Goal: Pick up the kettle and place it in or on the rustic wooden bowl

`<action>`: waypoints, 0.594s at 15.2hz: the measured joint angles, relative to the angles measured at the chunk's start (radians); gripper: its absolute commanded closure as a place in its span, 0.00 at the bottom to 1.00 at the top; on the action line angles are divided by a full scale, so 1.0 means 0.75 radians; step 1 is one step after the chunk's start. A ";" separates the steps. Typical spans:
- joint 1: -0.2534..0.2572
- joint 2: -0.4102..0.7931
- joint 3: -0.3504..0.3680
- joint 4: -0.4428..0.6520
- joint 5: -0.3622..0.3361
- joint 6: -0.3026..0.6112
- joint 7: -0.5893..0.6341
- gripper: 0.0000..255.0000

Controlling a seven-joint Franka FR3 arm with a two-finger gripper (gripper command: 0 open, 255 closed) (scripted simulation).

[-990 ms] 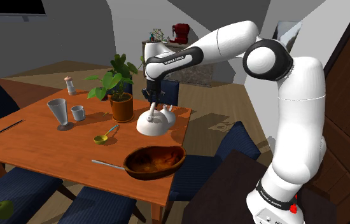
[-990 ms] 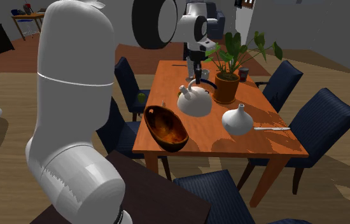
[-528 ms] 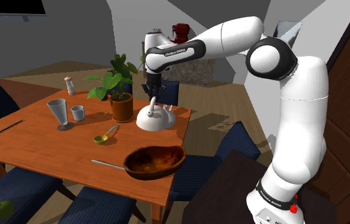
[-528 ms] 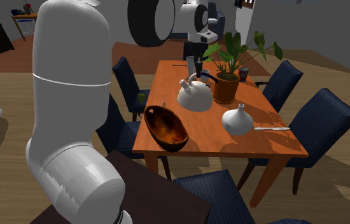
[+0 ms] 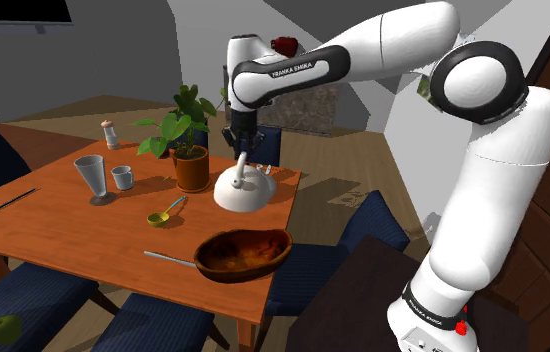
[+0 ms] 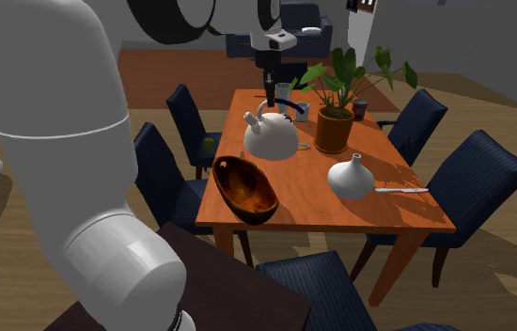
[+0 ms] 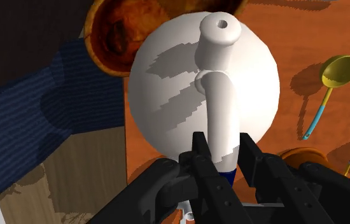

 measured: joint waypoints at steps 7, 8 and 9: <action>0.063 -0.250 0.066 -0.179 0.066 -0.070 0.104 1.00; 0.073 -0.280 0.075 -0.185 0.076 -0.092 0.118 1.00; 0.079 -0.306 0.082 -0.204 0.084 -0.099 0.128 1.00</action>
